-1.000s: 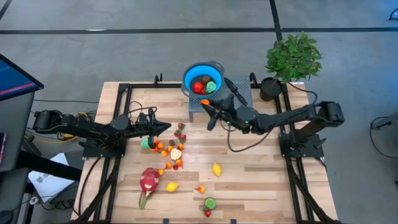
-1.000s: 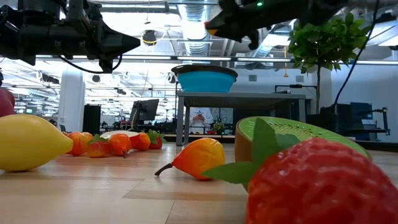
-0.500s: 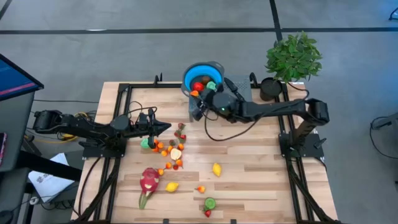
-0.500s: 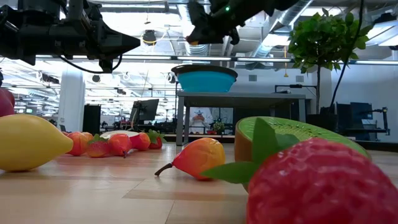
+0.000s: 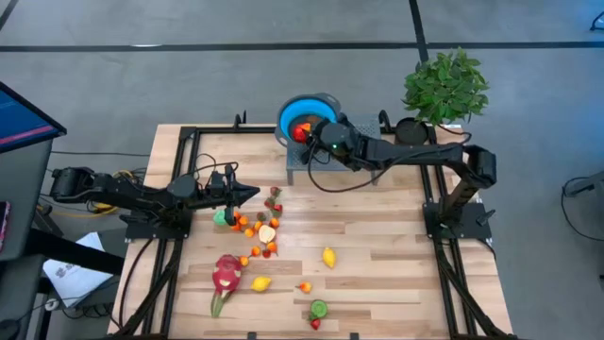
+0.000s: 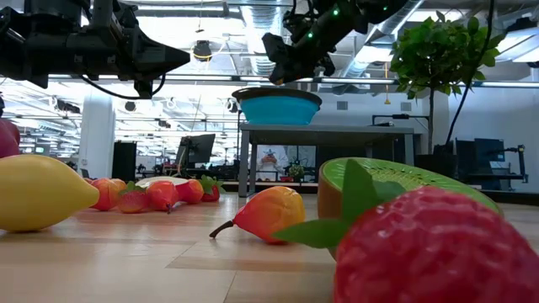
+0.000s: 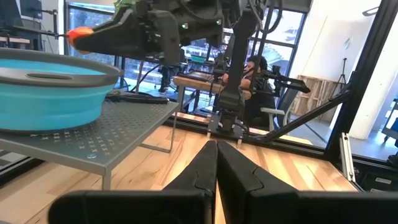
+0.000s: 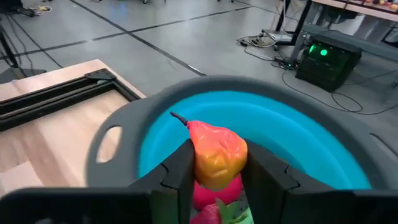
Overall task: Pick & Place Fruit
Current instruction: Put the yellow pear into the strainer bowl, then put the strawberry into the strainer bowl
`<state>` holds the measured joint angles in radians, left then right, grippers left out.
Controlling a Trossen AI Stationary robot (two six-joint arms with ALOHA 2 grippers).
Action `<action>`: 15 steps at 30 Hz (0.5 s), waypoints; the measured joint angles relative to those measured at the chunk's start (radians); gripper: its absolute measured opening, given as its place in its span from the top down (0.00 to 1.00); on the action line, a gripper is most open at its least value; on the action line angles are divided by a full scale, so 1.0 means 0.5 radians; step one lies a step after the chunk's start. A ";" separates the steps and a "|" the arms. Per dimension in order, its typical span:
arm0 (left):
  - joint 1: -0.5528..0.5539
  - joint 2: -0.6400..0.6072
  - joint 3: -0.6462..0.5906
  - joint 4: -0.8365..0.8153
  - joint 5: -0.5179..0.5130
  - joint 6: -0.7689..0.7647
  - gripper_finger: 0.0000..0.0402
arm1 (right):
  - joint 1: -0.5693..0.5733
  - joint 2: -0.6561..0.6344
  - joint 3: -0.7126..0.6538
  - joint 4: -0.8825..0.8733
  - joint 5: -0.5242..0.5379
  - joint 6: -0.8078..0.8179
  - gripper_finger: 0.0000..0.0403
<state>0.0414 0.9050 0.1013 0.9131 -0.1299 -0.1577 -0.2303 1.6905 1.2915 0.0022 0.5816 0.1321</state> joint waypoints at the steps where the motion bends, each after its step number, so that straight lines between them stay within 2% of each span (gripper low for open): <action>1: 0.001 0.000 0.000 0.001 0.000 0.000 1.00 | -0.007 0.000 0.000 0.003 0.000 -0.001 0.72; 7: 0.000 0.000 0.000 0.000 0.000 0.000 1.00 | -0.011 -0.001 0.000 0.003 0.001 -0.001 0.64; 15: 0.000 0.000 0.000 0.001 0.000 -0.001 1.00 | -0.017 -0.001 0.000 -0.060 0.092 0.085 0.42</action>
<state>0.0415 0.9049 0.1013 0.9135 -0.1299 -0.1581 -0.2390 1.6901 1.2915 -0.0278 0.6278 0.1747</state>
